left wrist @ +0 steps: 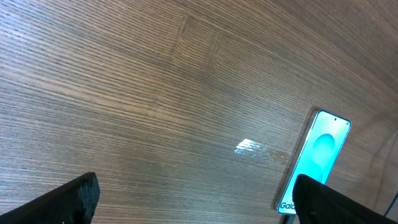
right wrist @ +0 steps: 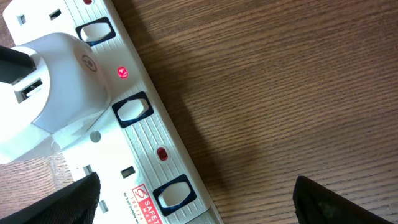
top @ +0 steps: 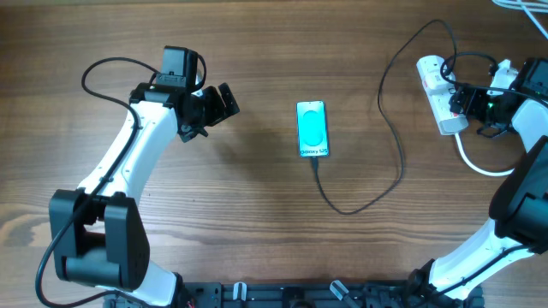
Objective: Plug charger to phone and switch on socket
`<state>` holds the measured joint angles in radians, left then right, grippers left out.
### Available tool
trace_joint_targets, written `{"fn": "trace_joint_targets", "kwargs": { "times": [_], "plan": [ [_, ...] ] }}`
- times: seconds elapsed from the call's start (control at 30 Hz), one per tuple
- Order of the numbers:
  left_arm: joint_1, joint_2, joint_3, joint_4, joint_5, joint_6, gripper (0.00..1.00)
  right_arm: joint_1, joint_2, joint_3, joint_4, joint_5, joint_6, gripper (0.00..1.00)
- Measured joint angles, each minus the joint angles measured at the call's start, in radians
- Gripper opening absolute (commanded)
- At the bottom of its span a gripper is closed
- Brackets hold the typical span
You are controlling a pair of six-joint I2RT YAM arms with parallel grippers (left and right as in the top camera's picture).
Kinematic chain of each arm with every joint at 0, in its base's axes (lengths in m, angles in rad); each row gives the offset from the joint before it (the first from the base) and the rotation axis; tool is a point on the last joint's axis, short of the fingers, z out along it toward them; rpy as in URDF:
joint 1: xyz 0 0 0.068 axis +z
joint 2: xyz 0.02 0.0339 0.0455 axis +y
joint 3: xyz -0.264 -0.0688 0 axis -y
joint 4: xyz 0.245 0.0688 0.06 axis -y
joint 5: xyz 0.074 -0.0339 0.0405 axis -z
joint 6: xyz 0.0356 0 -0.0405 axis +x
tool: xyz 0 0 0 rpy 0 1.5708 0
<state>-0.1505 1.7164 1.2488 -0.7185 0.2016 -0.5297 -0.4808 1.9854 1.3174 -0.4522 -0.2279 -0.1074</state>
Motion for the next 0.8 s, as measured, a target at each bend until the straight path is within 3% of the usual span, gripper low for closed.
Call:
{"fn": "trace_joint_targets", "kwargs": {
  "times": [0.1, 0.33, 0.4, 0.73, 0.8],
  "plan": [
    [0.000, -0.019, 0.000, -0.001, -0.003, 0.000, 1.00, 0.000, 0.000, 0.000, 0.000, 0.000, 0.000, 1.00],
    [0.000, -0.275, 0.000, 0.000, -0.066, 0.001, 1.00, 0.000, 0.000, 0.000, 0.008, 0.000, 0.000, 1.00],
    [0.000, -0.333, -0.037, 0.063, -0.103, 0.002, 1.00, 0.000, 0.000, 0.000, 0.015, 0.000, 0.000, 0.99],
    [0.034, -0.615, -0.785, 0.900, -0.122, 0.016, 1.00, 0.000, 0.000, 0.000, 0.019, 0.000, 0.000, 1.00],
    [0.065, -0.683, -0.901, 0.987, -0.111, 0.016, 1.00, 0.000, 0.000, 0.000, 0.019, 0.000, 0.000, 1.00]
  ]
}}
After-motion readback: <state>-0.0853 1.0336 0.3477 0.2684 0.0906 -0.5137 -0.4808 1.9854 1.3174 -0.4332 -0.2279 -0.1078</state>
